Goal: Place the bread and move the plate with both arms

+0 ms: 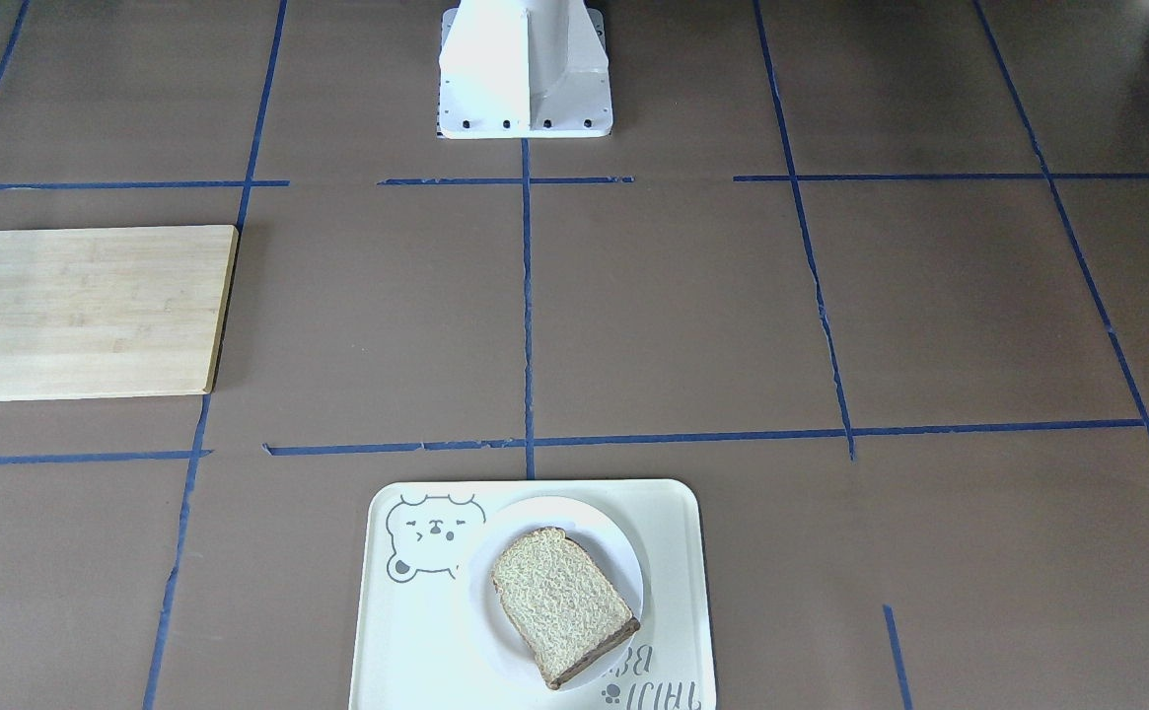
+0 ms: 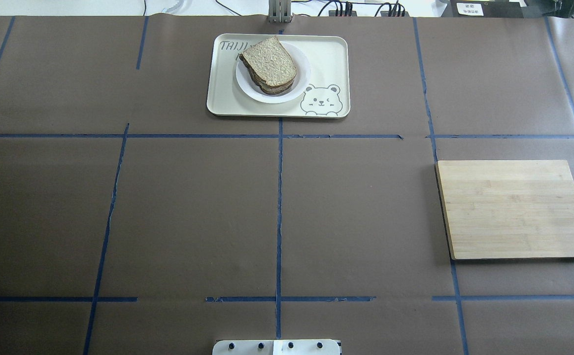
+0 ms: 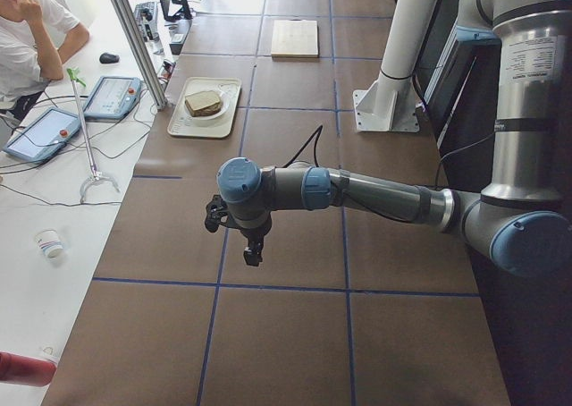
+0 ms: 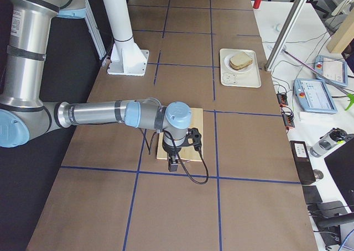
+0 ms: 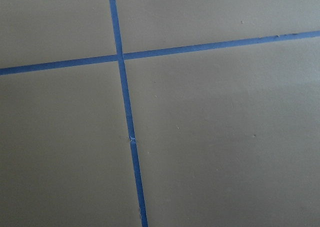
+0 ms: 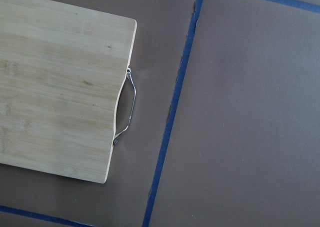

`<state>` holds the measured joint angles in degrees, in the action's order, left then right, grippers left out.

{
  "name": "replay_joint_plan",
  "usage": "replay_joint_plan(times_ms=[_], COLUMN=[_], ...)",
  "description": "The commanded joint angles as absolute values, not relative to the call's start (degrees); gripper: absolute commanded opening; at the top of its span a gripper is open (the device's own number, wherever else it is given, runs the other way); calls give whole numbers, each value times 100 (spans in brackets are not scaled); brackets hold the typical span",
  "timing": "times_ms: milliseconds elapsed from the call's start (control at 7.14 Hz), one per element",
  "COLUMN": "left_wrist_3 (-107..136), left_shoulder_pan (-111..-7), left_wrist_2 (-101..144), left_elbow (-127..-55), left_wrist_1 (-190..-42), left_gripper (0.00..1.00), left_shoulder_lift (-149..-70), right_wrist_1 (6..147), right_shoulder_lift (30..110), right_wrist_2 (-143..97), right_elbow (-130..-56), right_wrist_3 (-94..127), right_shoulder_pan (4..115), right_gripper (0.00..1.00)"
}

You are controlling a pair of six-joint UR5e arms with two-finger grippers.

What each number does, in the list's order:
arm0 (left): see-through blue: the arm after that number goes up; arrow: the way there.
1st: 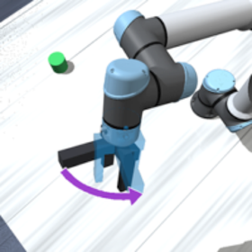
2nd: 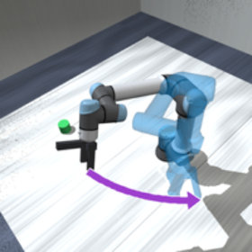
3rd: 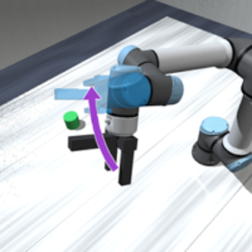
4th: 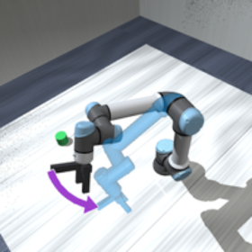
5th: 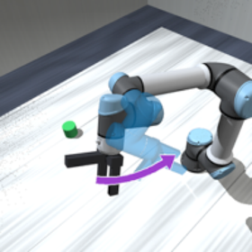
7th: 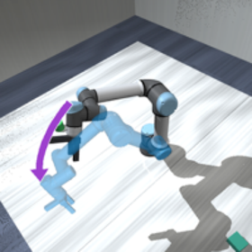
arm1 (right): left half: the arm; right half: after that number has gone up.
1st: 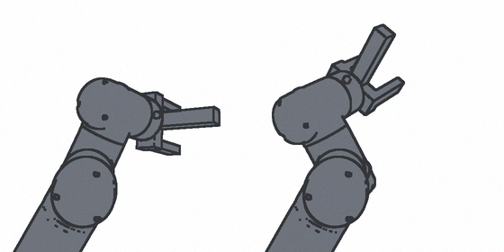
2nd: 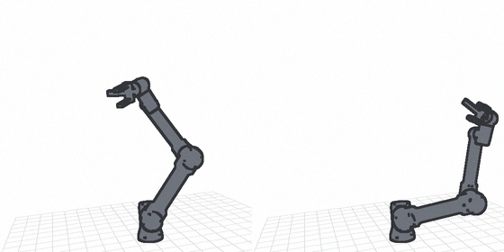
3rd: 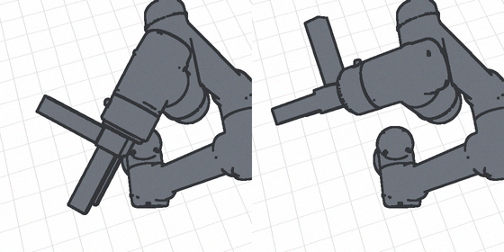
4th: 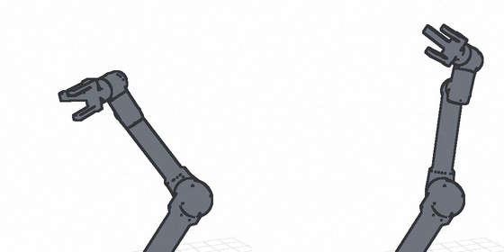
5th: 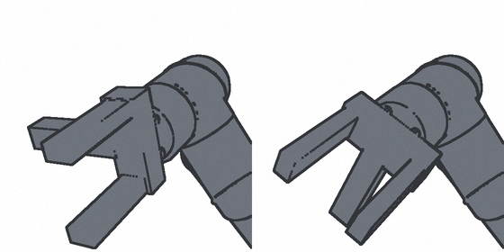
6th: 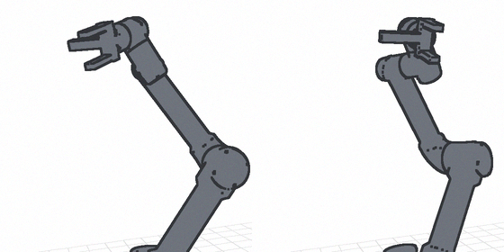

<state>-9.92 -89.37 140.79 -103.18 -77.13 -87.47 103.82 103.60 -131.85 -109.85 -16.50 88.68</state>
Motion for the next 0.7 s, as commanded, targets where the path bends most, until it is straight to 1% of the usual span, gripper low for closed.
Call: replay_joint_plan(times_ms=[0, 140, 280, 420, 560], left_wrist_3=[-985, -984, -958, -923, -914], left_shoulder_pan=[-8938, -8938, -8938, -8938, -8938], left_wrist_2=[14080, 14124, 14028, 13035, 12712], left_elbow=[-10328, -10275, -10396, -10406, -10371], left_wrist_1=[-7857, -7884, -7875, -7875, -7823], left_gripper=[100, 100, 100, 100, 100], left_shoulder_lift=[-8684, -8684, -8666, -8718, -8719], right_wrist_1=[10389, 10371, 10362, 10336, 10336], right_shoulder_lift=[10362, 10362, 10362, 10362, 10345], right_wrist_2=[-13279, -13298, -13298, -13289, -13289], right_elbow=[-10986, -10986, -10986, -10978, -10978], right_wrist_3=[-1548, -1442, -1450, -1450, -1441], right_shoulder_pan=[8886, 8886, 8886, 8886, 8886], right_gripper=[100, 100, 100, 100, 100])
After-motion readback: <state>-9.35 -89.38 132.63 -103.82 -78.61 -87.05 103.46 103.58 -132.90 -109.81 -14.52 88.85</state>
